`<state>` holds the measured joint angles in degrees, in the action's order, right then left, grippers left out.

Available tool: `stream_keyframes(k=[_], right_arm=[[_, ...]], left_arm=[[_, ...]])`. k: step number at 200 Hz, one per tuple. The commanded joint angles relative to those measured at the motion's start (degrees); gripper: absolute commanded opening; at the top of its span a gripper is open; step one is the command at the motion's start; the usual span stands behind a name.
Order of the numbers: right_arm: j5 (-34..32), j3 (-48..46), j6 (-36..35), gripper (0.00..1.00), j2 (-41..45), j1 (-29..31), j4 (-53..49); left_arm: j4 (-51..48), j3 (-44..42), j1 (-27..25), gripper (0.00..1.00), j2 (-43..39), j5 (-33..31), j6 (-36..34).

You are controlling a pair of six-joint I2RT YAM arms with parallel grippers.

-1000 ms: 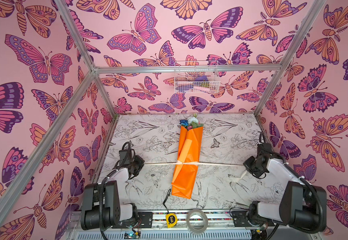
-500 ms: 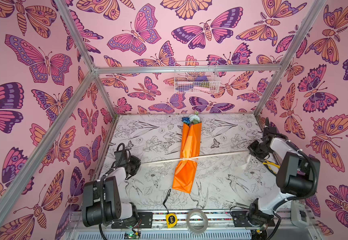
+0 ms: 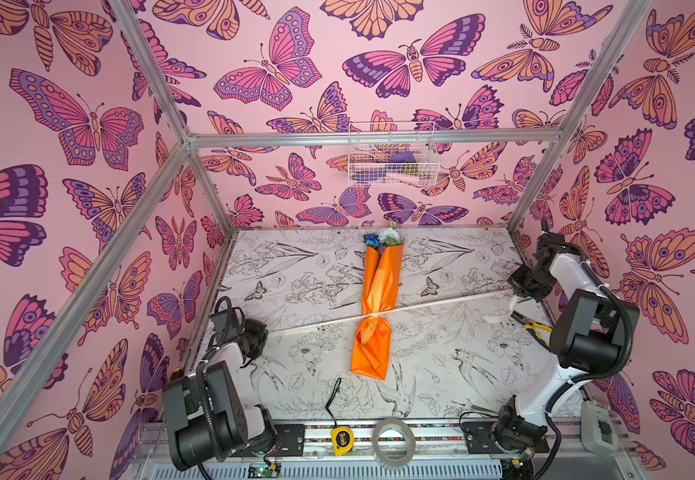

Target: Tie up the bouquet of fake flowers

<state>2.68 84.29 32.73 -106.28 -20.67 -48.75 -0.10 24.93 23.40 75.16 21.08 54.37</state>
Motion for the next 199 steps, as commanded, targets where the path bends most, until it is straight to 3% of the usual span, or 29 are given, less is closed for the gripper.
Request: stream_keyframes(k=[1, 63, 88, 135, 159, 177, 199], right_arm=[[-14.05, 4.25, -0.08, 0.0, -1.09, -7.13, 5.77], [-13.26, 3.73, -0.65, 0.0, -0.54, -11.3, 6.64], [-10.17, 3.83, -1.17, 0.0, -0.73, -11.29, 7.36], [-1.05, -2.9, -1.16, 0.0, -0.26, -5.38, 13.9], [4.56, -9.16, 1.36, 0.0, 1.67, -3.48, 18.65], [5.97, -13.32, 2.5, 0.2, 3.48, -2.14, 20.86], [4.79, -17.11, 2.52, 0.44, 7.19, -0.37, 20.96]], left_arm=[[0.57, -1.1, 5.76, 0.0, -1.59, -15.72, -0.35], [-2.2, -1.76, 9.56, 0.0, -5.64, -20.16, -0.49], [-2.08, -1.08, 9.87, 0.0, -5.57, -17.06, -2.07], [0.55, 0.16, -0.66, 0.0, -4.93, -9.58, -1.83], [0.98, 1.08, -5.03, 0.25, -5.52, -5.16, -2.14], [0.92, 1.69, -6.94, 0.52, -6.99, -2.61, -2.85], [-1.2, 2.63, -8.85, 0.74, -10.16, -1.82, -3.98]])
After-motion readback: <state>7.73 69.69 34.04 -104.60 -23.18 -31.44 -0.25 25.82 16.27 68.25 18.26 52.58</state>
